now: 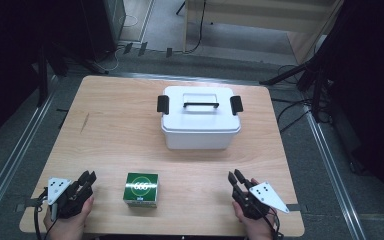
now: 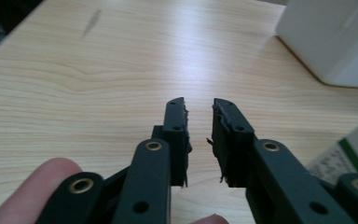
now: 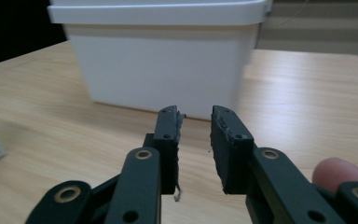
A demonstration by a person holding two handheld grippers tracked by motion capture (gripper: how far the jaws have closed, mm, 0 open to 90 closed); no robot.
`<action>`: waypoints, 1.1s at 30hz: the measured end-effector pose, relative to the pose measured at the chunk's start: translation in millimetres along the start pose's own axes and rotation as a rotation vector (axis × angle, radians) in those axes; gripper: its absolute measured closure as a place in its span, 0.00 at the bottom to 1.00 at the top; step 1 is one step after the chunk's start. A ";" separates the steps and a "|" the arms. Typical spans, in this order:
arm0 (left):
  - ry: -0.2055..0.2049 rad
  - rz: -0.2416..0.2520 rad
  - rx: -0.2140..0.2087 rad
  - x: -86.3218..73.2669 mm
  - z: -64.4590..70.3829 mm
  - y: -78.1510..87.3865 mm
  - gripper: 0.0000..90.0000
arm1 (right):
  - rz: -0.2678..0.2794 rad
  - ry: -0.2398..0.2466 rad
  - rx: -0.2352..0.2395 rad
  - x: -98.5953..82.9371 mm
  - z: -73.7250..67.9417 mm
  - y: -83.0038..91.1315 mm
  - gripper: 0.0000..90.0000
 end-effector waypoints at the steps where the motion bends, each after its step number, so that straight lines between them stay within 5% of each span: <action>1: 0.002 -0.003 -0.017 0.2 1.4 0.2 0.85 | 0.000 0.000 0.000 0.0 0.0 0.0 0.82; 2: 0.004 -0.005 -0.027 0.4 4.0 -0.2 0.89 | -0.016 -0.019 0.038 -1.2 -15.6 -3.3 0.83; 10: -0.008 -0.045 -0.086 -4.0 21.5 -3.2 0.93 | -0.073 -0.043 0.113 -5.4 -56.3 -17.6 0.88; 15: -0.032 -0.066 -0.130 -5.9 37.2 -5.1 0.96 | -0.135 0.011 0.160 -13.5 -84.7 -27.9 0.87; 17: -0.048 -0.069 -0.150 -6.1 43.5 -4.2 0.97 | -0.161 -0.006 0.223 -18.5 -97.7 -33.9 0.84; 23: -0.075 -0.079 -0.177 -8.1 55.5 -3.4 1.00 | -0.183 0.019 0.307 -27.0 -128.4 -43.5 0.96; 27: -0.101 -0.097 -0.207 -11.7 67.1 -4.5 1.00 | -0.201 0.058 0.287 -38.0 -141.8 -50.6 0.97; 33: -0.112 -0.117 -0.258 -16.6 89.9 -8.4 1.00 | -0.264 0.080 0.280 -46.5 -141.1 -54.5 1.00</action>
Point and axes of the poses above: each handheld gripper's, and its own axes: y roughly backward along the jaws, x roughly out of its top, z roughly to its right, the point moved 4 cm from there along -y, roughly forward along the jaws, and after that the axes turned 7 degrees about -y, right-handed, at the moved point
